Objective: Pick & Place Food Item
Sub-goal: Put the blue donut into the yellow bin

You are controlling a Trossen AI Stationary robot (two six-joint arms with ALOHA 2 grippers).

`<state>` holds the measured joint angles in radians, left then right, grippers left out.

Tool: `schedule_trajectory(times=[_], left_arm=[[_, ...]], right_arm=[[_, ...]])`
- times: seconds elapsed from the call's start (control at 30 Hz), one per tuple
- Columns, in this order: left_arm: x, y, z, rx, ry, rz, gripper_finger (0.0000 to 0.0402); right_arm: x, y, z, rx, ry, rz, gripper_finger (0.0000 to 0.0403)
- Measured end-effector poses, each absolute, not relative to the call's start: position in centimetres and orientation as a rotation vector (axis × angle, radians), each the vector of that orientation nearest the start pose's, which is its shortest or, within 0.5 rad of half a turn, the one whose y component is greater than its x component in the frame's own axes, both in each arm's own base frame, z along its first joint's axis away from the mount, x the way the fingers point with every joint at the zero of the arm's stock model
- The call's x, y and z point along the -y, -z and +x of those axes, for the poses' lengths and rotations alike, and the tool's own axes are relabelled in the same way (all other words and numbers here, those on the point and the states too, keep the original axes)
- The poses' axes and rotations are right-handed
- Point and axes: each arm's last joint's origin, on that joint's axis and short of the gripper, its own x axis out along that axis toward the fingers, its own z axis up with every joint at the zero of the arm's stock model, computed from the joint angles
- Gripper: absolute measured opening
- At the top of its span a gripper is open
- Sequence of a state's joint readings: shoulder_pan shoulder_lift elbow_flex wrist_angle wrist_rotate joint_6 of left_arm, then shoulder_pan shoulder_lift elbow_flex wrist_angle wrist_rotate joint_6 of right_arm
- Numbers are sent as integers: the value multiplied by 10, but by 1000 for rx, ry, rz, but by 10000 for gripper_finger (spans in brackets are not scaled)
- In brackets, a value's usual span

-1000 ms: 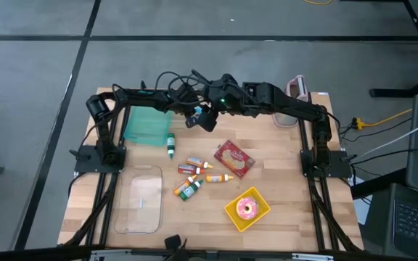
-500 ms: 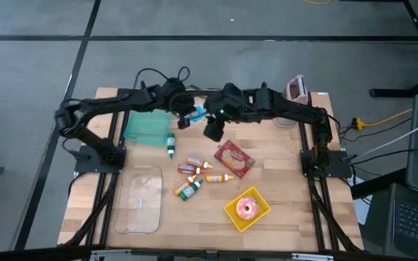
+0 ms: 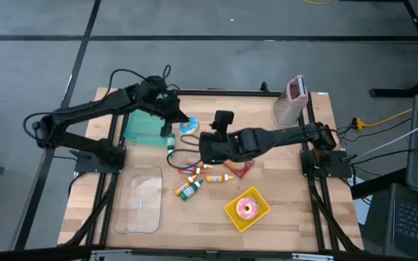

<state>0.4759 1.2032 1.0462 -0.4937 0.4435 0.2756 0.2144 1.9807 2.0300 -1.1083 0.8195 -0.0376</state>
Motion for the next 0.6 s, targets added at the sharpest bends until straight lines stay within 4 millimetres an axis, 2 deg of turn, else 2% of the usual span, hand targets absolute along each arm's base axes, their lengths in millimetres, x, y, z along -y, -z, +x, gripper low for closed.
schedule_trajectory(times=[0.2, 0.4, 0.5, 0.6], left_arm=[[-88, -304, 238, -650, 131, -28, 3], [-80, -305, 240, -649, 157, -14, 3], [-79, -302, 239, -695, 104, 42, 3], [-73, -299, 241, -789, -48, 191, 3]], right_arm=[[-71, -344, 415, -858, 505, -610, 189], [-76, -346, 418, -824, 447, -580, 189], [-77, -345, 419, -813, 411, -487, 189], [-76, -343, 420, -795, 383, -310, 189]])
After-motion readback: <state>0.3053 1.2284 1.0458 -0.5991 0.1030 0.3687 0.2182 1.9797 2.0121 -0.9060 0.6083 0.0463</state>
